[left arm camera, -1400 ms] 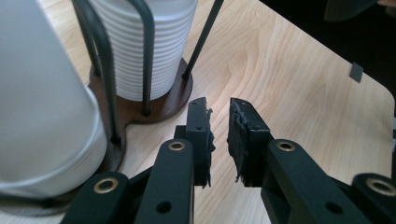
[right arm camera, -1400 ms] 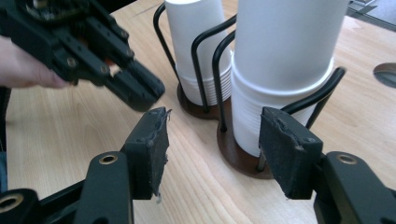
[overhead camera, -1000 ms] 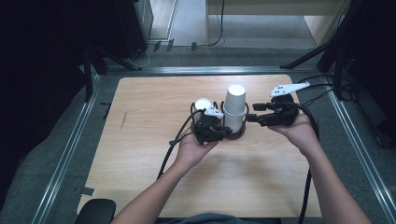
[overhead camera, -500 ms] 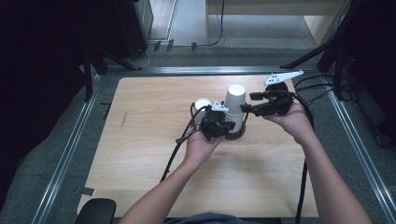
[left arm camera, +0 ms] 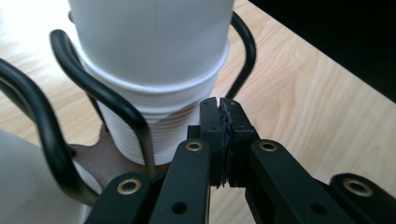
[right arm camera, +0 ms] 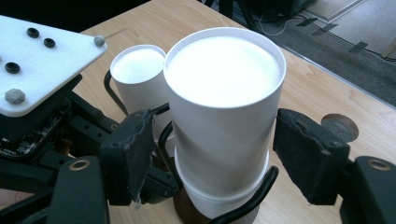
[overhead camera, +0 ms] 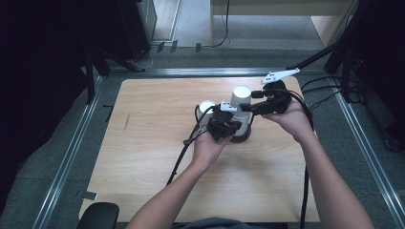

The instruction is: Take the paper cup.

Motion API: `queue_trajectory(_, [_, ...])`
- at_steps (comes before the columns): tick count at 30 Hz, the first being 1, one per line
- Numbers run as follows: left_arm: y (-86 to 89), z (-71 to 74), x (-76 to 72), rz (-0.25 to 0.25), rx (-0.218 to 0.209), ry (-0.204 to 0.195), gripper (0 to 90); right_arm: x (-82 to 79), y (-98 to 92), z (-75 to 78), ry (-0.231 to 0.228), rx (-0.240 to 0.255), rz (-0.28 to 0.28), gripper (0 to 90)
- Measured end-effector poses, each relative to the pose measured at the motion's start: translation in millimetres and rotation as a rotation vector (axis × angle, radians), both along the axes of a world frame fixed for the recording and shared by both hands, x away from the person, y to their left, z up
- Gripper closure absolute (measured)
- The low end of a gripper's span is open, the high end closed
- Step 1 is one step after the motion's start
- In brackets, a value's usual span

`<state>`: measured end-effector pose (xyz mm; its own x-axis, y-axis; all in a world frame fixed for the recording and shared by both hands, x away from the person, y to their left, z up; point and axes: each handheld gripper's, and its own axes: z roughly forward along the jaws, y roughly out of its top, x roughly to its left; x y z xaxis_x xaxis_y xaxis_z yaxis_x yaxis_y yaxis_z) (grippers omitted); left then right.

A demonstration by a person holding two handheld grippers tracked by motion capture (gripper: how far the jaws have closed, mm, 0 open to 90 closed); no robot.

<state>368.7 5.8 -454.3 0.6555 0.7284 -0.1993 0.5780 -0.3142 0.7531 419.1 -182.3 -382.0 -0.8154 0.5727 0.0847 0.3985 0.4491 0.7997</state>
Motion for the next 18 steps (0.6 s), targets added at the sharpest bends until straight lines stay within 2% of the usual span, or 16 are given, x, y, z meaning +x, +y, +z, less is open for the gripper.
queue_trajectory(4, [1.4,0.4,1.4,0.009,-0.01,-0.004,88.7,4.9,4.7,0.5,0.019,-0.007,-0.015,30.2])
queue_trajectory(9, [0.9,-1.8,3.1,0.014,0.009,0.0,87.9,9.1,11.0,-0.6,0.018,-0.016,-0.023,29.3])
queue_trajectory(18, [-0.7,-3.1,3.4,0.019,0.006,-0.003,88.4,12.5,18.1,-1.5,0.015,-0.034,-0.042,30.0])
